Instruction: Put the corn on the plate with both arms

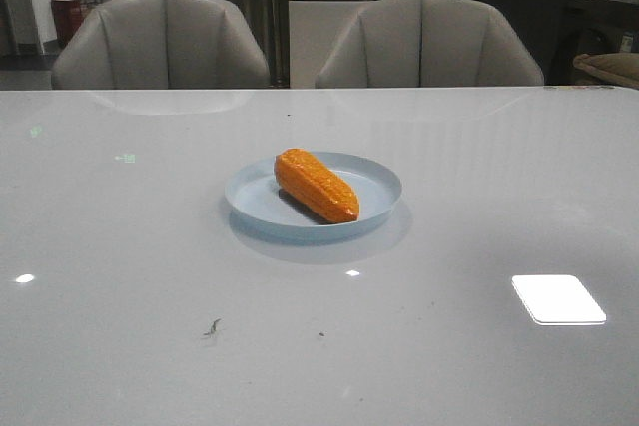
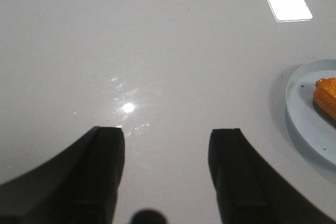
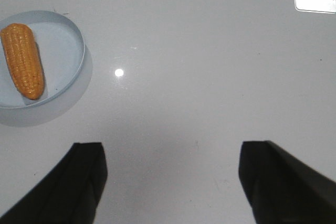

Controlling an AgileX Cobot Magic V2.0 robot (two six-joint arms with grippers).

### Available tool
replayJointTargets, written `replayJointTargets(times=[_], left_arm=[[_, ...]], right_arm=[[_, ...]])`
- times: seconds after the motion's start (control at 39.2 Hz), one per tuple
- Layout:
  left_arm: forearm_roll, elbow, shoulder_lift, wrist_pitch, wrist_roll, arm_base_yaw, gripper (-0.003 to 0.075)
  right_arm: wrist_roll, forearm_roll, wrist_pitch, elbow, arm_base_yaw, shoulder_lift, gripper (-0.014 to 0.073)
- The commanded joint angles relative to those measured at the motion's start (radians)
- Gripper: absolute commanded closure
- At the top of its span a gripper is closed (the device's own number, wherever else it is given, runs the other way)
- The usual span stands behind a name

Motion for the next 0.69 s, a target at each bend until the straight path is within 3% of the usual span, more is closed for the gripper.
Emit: replayJointTargets(times=[0.0,0.23,0.66], left_arm=[[-0.016,-0.027,-0.029,-0.075,-0.002,0.0,0.0415],[-0.016,-0.027,-0.029,-0.075,-0.002,0.0,0.0627],[-0.016,-0.027,0.007,-0.076,-0.002,0.0,0.0627]], right_arm=[[0.0,0.006,-0.067,-0.026,-0.006,-0.014,-0.003],[0.0,0.006,-0.067,-0.026,-0.006,-0.014,-0.003],[0.0,0.006,-0.068,-0.026,-0.006,-0.014,-0.003]])
